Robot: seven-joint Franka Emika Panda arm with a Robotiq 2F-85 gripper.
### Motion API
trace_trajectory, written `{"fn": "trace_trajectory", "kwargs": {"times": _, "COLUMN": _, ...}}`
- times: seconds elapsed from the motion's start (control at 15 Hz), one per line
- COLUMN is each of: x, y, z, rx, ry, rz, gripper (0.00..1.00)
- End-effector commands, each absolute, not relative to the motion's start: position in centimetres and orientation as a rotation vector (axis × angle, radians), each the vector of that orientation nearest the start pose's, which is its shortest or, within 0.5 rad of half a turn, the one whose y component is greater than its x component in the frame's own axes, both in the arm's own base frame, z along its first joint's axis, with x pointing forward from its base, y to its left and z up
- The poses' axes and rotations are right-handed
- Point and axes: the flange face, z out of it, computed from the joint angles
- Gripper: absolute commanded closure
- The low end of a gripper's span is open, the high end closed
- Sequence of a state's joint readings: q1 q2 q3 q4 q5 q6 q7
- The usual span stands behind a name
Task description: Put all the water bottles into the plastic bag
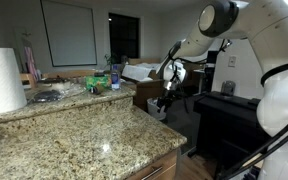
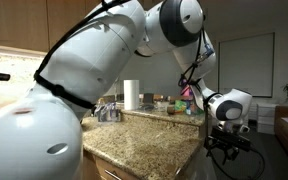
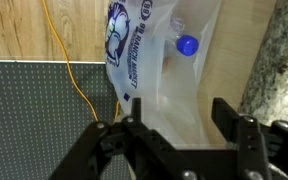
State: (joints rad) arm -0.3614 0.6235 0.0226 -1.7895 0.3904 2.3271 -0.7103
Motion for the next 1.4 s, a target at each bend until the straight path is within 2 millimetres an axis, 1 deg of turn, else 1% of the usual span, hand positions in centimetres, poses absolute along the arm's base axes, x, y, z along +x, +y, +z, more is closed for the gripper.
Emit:
{"fn": "trace_trajectory", "kwargs": {"times": 0.0, "x": 62.1, "y": -20.9, "z": 24.1, "rx": -2.871, "ry": -0.191, "rz": -0.207, "gripper": 0.01}}
{"fn": "trace_trajectory", "kwargs": {"times": 0.2, "x": 62.9, "y": -20.2, "z": 29.6, "rx": -2.867, "ry": -0.281, "rz": -0.284, "gripper": 0.00}}
{"fn": "trace_trajectory", "kwargs": {"times": 0.33, "x": 62.7, "y": -18.9, "z": 33.0, "rx": -2.856, "ry": -0.334, "rz": -0.285, "gripper": 0.00}}
{"fn": "trace_trajectory", "kwargs": {"times": 0.47, "x": 62.2, "y": -17.2, "z": 36.0, "rx": -2.857, "ry": -0.362, "rz": -0.278, "gripper": 0.00}}
{"fn": "trace_trajectory", "kwargs": {"times": 0.53, "x": 61.8, "y": -16.0, "z": 37.5, "rx": -2.853, "ry": -0.376, "rz": -0.275, "gripper": 0.00}}
{"fn": "trace_trajectory", "kwargs": {"times": 0.67, "x": 61.3, "y": -13.8, "z": 39.9, "rx": -2.857, "ry": -0.407, "rz": -0.290, "gripper": 0.00}}
{"fn": "trace_trajectory", "kwargs": {"times": 0.8, "x": 60.1, "y": -11.0, "z": 41.6, "rx": -2.877, "ry": -0.427, "rz": -0.289, "gripper": 0.00}}
{"fn": "trace_trajectory", "kwargs": {"times": 1.0, "x": 57.9, "y": -6.7, "z": 43.3, "rx": -2.943, "ry": -0.447, "rz": -0.255, "gripper": 0.00}}
{"fn": "trace_trajectory", "kwargs": {"times": 1.2, "x": 55.7, "y": -2.8, "z": 44.3, "rx": -3.040, "ry": -0.363, "rz": -0.165, "gripper": 0.00}}
{"fn": "trace_trajectory", "kwargs": {"times": 1.27, "x": 55.0, "y": -1.8, "z": 44.5, "rx": -3.084, "ry": -0.308, "rz": -0.130, "gripper": 0.00}}
{"fn": "trace_trajectory", "kwargs": {"times": 1.33, "x": 54.4, "y": -1.3, "z": 44.5, "rx": -3.132, "ry": -0.240, "rz": -0.128, "gripper": 0.00}}
